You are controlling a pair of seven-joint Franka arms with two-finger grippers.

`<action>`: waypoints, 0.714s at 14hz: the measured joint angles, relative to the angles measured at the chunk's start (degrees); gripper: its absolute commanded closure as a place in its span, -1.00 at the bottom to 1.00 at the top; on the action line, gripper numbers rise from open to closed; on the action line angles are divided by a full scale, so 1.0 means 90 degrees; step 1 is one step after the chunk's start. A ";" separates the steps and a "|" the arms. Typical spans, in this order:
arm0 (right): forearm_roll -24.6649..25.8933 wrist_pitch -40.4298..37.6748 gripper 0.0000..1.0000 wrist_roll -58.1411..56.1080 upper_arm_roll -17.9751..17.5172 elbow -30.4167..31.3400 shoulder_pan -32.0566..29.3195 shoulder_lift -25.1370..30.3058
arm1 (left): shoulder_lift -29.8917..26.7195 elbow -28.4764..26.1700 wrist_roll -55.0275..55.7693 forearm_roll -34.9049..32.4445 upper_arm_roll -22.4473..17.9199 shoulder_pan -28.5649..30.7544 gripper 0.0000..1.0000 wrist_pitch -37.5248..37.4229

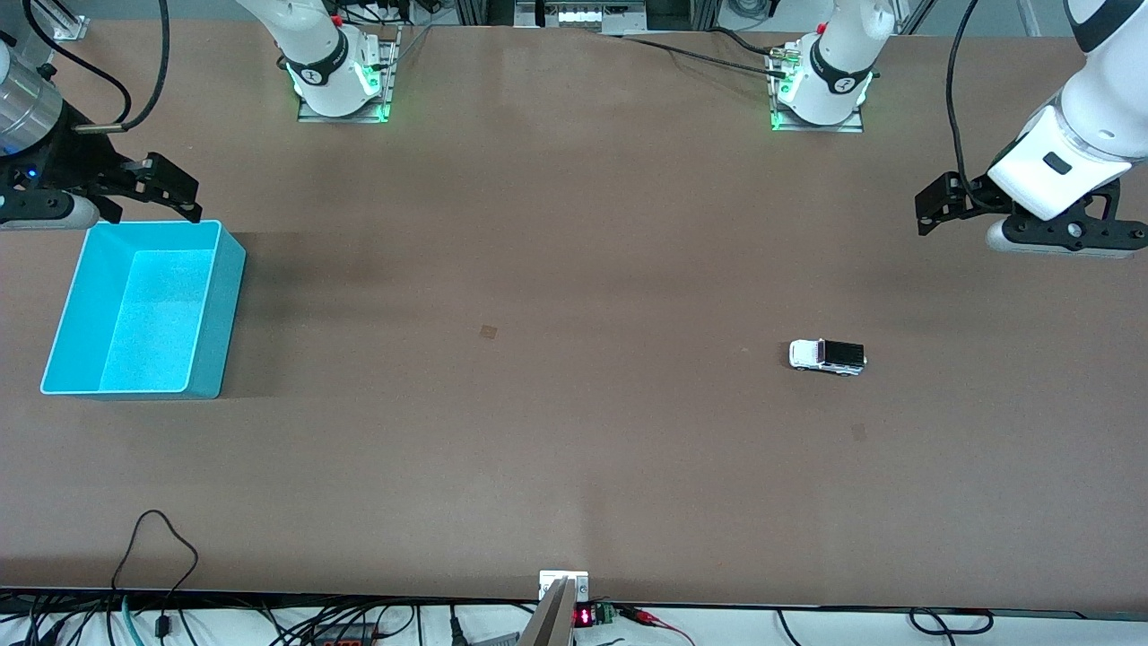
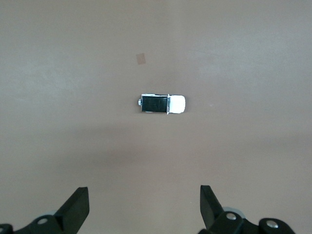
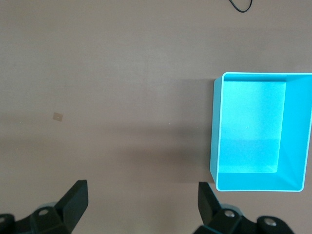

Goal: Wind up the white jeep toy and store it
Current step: 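Move the left gripper over the white toy jeep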

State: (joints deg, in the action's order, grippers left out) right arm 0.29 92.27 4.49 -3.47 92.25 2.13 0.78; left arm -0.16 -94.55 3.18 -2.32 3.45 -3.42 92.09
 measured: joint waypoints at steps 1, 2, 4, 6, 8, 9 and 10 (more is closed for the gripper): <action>0.0000 0.0000 -1.00 0.0000 0.0000 0.0000 0.0000 0.0000 | 0.0000 0.0000 0.0000 0.0000 0.0000 0.0001 -1.00 -0.0029; 0.0000 0.0000 -1.00 0.0000 0.0000 0.0000 0.0000 0.0000 | 0.0000 0.0001 0.0000 0.0000 0.0000 0.0001 -1.00 -0.0093; 0.0000 0.0000 -1.00 0.0000 0.0000 0.0000 0.0000 0.0000 | 0.0000 0.0001 0.0001 0.0000 0.0000 0.0003 -1.00 -0.0136; 0.0000 0.0000 -1.00 0.0000 0.0000 0.0000 0.0000 0.0000 | 0.0001 0.0000 0.0005 0.0000 0.0000 0.0003 -1.00 -0.0152; 0.0000 0.0000 -1.00 0.0000 0.0000 0.0000 0.0000 0.0000 | 0.0031 0.0000 0.0007 0.0000 -0.0005 0.0007 -1.00 -0.0327; 0.0000 0.0000 -1.00 0.0000 0.0000 0.0000 0.0000 0.0000 | 0.0058 0.0003 0.0007 0.0000 -0.0012 0.0011 -1.00 -0.0514; 0.0000 0.0000 -1.00 0.0000 0.0000 0.0000 0.0000 0.0001 | 0.0082 0.0004 0.0007 0.0002 -0.0015 0.0013 -1.00 -0.0775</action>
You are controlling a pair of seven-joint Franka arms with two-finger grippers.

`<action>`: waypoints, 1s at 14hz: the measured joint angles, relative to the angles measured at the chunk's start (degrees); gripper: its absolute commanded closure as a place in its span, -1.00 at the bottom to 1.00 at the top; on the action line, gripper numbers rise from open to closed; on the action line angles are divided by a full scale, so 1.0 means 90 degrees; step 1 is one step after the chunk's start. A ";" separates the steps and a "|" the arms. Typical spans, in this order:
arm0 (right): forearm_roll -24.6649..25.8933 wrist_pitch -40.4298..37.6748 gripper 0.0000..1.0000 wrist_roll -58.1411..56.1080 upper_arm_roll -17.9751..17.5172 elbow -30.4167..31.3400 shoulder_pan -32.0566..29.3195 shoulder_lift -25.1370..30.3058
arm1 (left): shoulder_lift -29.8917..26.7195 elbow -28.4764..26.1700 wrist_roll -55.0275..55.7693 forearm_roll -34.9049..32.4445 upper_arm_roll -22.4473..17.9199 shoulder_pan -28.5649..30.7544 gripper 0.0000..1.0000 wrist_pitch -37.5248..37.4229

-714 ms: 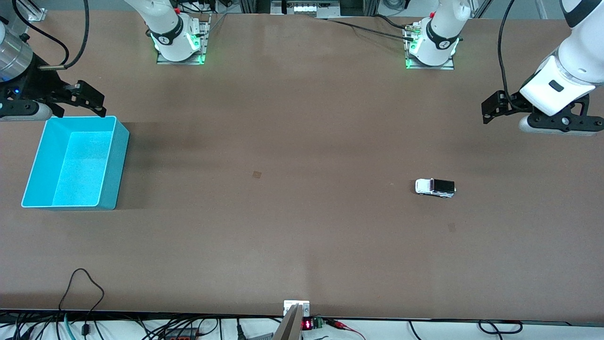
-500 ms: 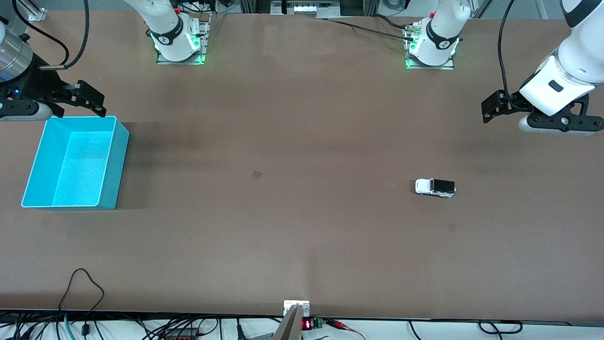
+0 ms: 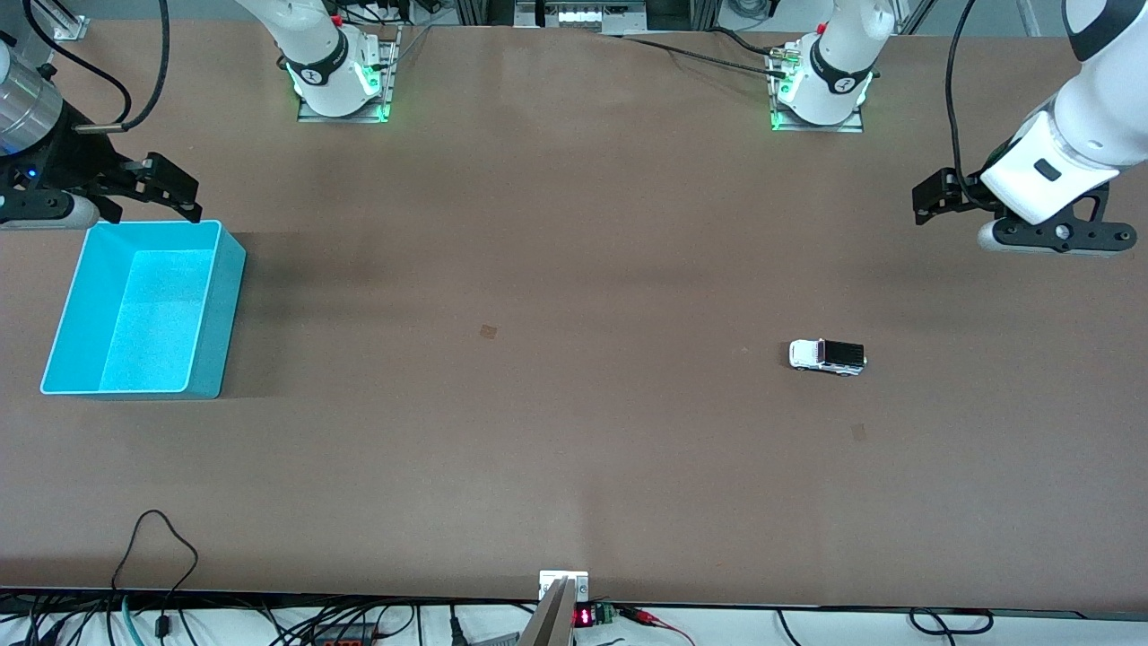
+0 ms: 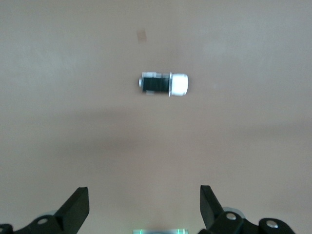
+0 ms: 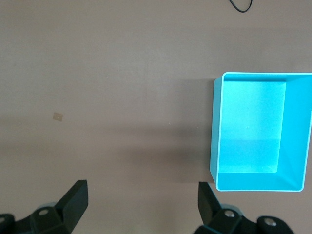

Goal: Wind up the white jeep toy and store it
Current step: 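Move the left gripper over the white toy jeep, then lower the left gripper and grasp the white jeep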

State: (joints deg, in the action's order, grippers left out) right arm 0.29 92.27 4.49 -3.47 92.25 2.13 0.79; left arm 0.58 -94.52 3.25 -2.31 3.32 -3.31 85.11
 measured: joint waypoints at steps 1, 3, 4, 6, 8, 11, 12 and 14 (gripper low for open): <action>0.0000 0.0000 -1.00 0.0000 0.0000 0.0000 0.0000 0.0000 | 0.0016 0.0000 -0.0012 0.0010 0.0002 -0.0002 -1.00 -0.0247; 0.0000 0.0000 -1.00 0.0000 0.0000 0.0000 0.0000 0.0000 | 0.0053 0.0001 -0.0098 0.0021 0.0017 -0.0012 -1.00 -0.0533; 0.0000 0.0000 -1.00 0.0000 0.0000 0.0000 0.0000 0.0001 | 0.0096 0.0000 -0.0260 0.0021 0.0017 -0.0011 -1.00 -0.0599; 0.0000 0.0000 -1.00 0.0000 0.0000 0.0000 0.0000 0.0001 | 0.0199 0.0000 -0.0988 0.0021 0.0002 0.0003 -1.00 -0.0713; 0.0000 0.0000 -1.00 0.0000 0.0000 0.0000 0.0000 0.0002 | 0.0372 -0.0001 -0.1762 0.0020 -0.0026 0.0060 -1.00 -0.0728; 0.0000 0.0000 -1.00 0.0000 0.0000 0.0000 0.0000 0.0004 | 0.0731 -0.0009 -0.2927 0.0021 -0.0039 0.0113 -1.00 -0.0374; 0.0000 0.0000 -1.00 0.0000 0.0000 -0.0001 0.0000 0.0004 | 0.0859 -0.0018 -0.3453 0.0021 -0.0039 0.0116 -1.00 -0.0199; 0.0000 -0.0003 -1.00 0.0000 0.0000 0.0000 0.0000 0.0004 | 0.1152 -0.0049 -0.4580 0.0020 -0.0026 0.0117 -1.00 0.0040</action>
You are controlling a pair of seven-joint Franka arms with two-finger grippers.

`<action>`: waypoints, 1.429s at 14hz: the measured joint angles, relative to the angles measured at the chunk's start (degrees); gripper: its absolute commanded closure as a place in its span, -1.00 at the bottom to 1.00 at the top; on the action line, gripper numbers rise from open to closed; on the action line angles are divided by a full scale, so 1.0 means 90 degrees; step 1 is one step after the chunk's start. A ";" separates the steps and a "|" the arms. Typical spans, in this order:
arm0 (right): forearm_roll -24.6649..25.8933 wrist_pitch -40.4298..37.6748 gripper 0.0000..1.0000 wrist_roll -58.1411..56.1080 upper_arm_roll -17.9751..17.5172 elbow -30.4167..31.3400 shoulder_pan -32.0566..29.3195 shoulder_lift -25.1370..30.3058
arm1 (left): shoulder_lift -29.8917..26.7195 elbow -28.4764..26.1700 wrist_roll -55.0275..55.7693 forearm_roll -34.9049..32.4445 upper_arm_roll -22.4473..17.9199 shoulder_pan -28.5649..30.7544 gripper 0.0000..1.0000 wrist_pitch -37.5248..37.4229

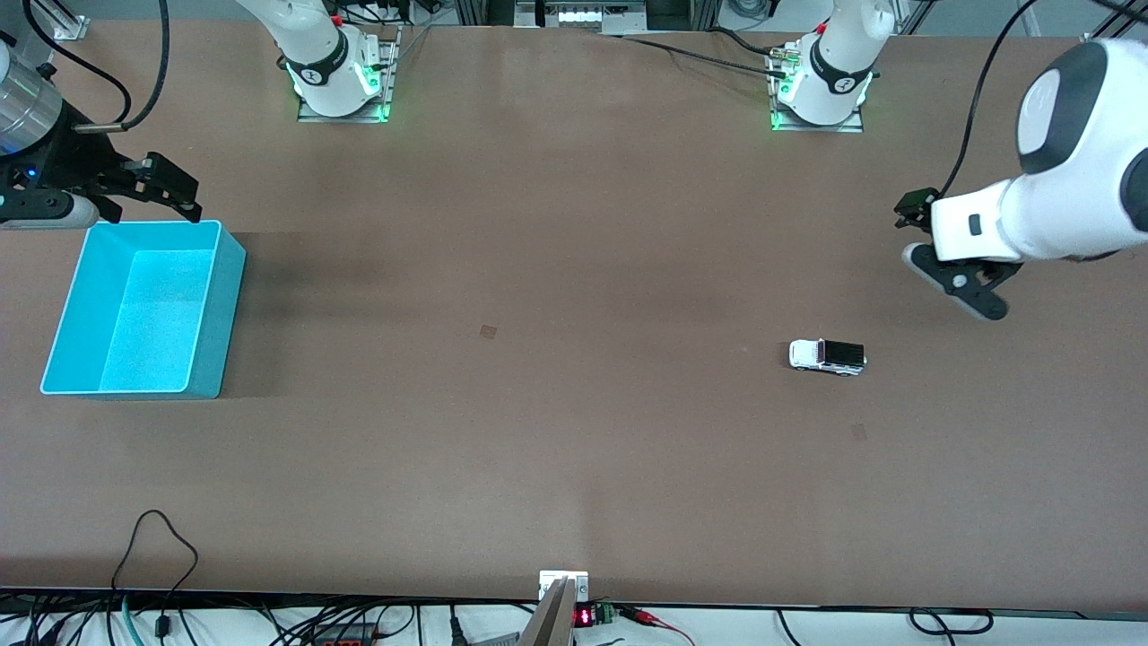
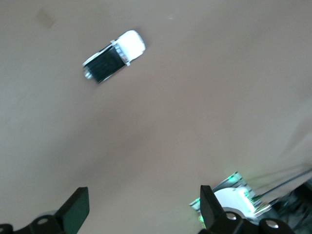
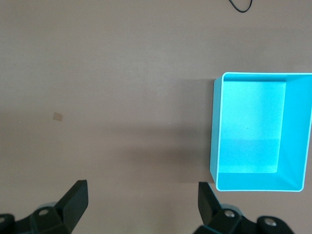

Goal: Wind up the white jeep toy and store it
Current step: 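Lower the left gripper and grasp the white jeep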

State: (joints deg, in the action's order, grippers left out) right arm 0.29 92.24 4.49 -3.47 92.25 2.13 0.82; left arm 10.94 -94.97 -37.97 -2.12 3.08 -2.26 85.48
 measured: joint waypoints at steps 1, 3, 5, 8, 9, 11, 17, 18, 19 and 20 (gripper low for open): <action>0.0000 -0.0003 -1.00 0.0000 0.0000 0.0000 0.0000 0.0000 | 0.0160 -0.0030 -0.0557 0.0000 0.0009 0.0000 -1.00 0.0177; 0.0000 -0.0008 -1.00 0.0000 0.0000 0.0000 0.0000 0.0002 | 0.0483 -0.0266 -0.1813 -0.0003 0.0010 0.0029 -1.00 0.0991; 0.0000 -0.0009 -1.00 0.0000 0.0000 0.0000 0.0000 0.0002 | 0.0692 -0.0750 -0.2904 -0.0029 0.0000 0.0116 -1.00 0.2147; 0.0000 -0.0011 -1.00 0.0000 0.0000 0.0000 0.0000 0.0006 | 0.0775 -0.1608 -0.3722 -0.0449 0.0014 0.0163 -1.00 0.3721; 0.0000 -0.0011 -1.00 0.0000 0.0000 0.0000 0.0000 0.0007 | 0.0782 -0.1861 -0.3885 -0.0530 0.0040 0.0148 -1.00 0.4139; 0.0000 -0.0012 -1.00 0.0000 0.0000 0.0000 0.0000 0.0009 | 0.0843 -0.2303 -0.4258 -0.0554 0.0089 0.0125 -1.00 0.4886; 0.0000 -0.0014 -1.00 0.0000 0.0000 0.0000 0.0000 0.0050 | 0.1268 -0.2839 -0.4690 -0.0559 0.0100 0.0123 -1.00 0.6281; 0.0000 -0.0015 -1.00 0.0000 0.0000 0.0000 0.0000 0.0052 | 0.1356 -0.2844 -0.4756 -0.0560 0.0101 0.0123 -1.00 0.6466; 0.0000 -0.0016 -1.00 0.0000 0.0000 0.0000 0.0000 0.0052 | 0.1434 -0.2844 -0.4842 -0.0560 0.0102 0.0123 -1.00 0.6628; 0.0000 -0.0017 -1.00 0.0000 0.0000 0.0000 0.0000 0.0054 | 0.1513 -0.2845 -0.4916 -0.0560 0.0102 0.0123 -1.00 0.6775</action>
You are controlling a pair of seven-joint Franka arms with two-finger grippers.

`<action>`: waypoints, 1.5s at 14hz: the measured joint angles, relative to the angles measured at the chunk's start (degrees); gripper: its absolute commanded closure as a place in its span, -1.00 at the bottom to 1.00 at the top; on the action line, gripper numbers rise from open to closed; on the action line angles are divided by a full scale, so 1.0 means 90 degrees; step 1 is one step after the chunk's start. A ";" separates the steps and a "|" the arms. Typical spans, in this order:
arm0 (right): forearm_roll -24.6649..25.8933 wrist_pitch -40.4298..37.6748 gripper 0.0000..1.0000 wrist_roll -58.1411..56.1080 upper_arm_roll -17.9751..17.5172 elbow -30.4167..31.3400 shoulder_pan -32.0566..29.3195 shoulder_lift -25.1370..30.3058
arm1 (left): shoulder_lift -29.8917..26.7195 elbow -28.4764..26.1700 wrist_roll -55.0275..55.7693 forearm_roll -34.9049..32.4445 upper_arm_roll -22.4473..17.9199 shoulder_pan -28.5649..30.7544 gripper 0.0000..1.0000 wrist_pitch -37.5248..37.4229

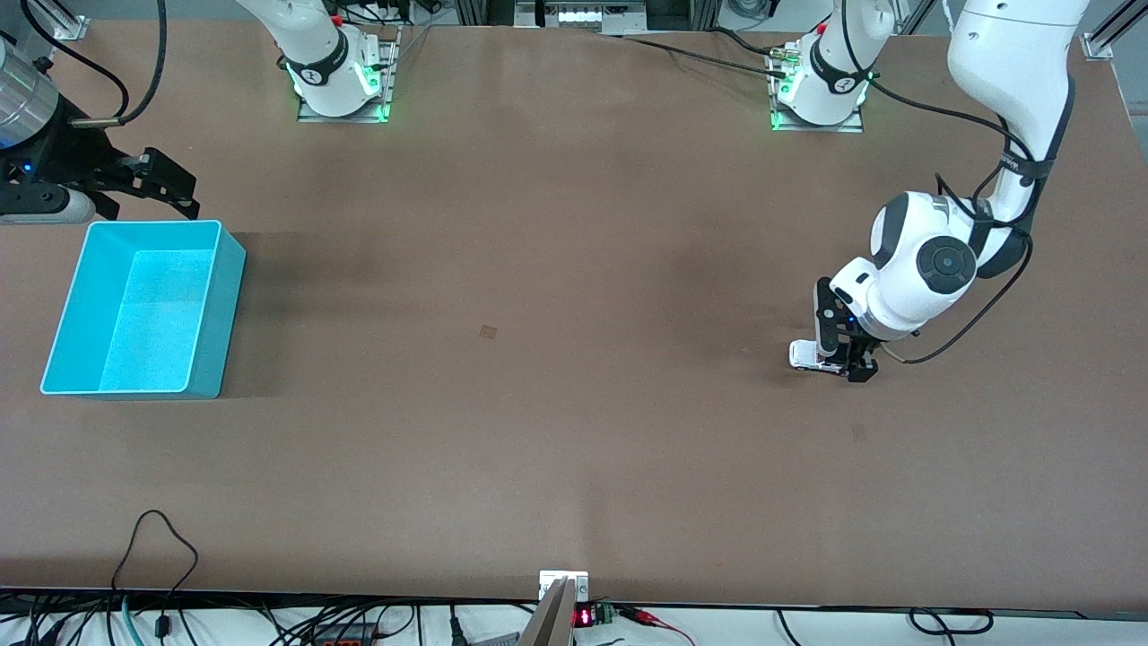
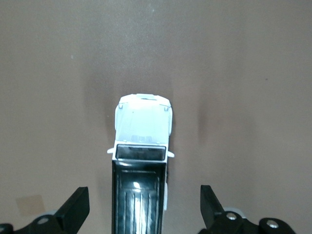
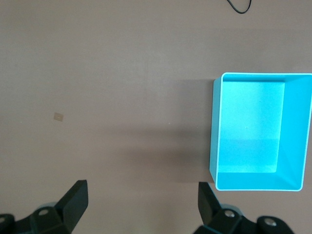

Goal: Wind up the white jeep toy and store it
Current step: 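Lower the left gripper and grasp the white jeep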

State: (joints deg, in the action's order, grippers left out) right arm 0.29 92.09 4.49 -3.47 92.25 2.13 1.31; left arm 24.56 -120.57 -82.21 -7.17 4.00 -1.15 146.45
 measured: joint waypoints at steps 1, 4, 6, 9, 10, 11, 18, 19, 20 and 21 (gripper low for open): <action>0.0000 -0.0001 -1.00 0.0000 0.0000 0.0000 0.0000 0.0002 | 0.0063 0.0000 -0.0040 0.0000 0.0000 0.0000 -0.99 0.0108; 0.0000 -0.0005 -1.00 0.0000 0.0000 0.0000 0.0000 0.0003 | 0.0189 -0.0001 -0.0060 0.0000 0.0000 0.0000 -0.51 0.0238; 0.0000 -0.0007 -1.00 0.0000 0.0000 0.0000 0.0000 0.0004 | 0.0209 0.0000 -0.0062 0.0000 0.0000 0.0000 0.22 0.0239; 0.0000 -0.0011 -1.00 0.0000 0.0000 0.0000 0.0000 0.0004 | 0.0216 0.0006 -0.0063 0.0000 -0.0006 0.0027 0.77 0.0253; 0.0000 -0.0012 -1.00 0.0000 0.0000 0.0000 0.0000 0.0004 | 0.0213 0.0011 -0.0063 0.0000 -0.0006 0.0040 0.82 0.0253; 0.0000 -0.0016 -1.00 0.0000 0.0000 0.0000 0.0000 0.0004 | 0.0213 0.0011 -0.0062 0.0000 -0.0007 0.0049 0.83 0.0253; 0.0000 -0.0018 -1.00 0.0000 0.0000 0.0000 0.0000 0.0004 | 0.0217 0.0012 0.0035 0.0000 -0.0027 0.0252 0.82 0.0245; 0.0000 -0.0018 -1.00 0.0000 0.0000 0.0000 0.0000 0.0004 | 0.0219 0.0018 0.0035 -0.0001 -0.0030 0.0287 0.82 0.0223; 0.0000 -0.0018 -1.00 0.0000 0.0000 0.0000 0.0000 0.0004 | 0.0221 0.0033 0.0035 0.0000 -0.0037 0.0356 0.82 0.0174; 0.0000 -0.0018 -1.00 0.0000 0.0000 0.0000 0.0000 0.0004 | 0.0224 0.0055 0.0010 0.0000 -0.0040 0.0463 0.83 0.0109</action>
State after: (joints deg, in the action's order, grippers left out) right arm 0.29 91.93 4.49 -3.47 92.25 2.13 1.34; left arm 26.58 -120.07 -82.12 -7.17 3.64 3.02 147.43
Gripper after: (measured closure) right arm 0.000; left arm 0.502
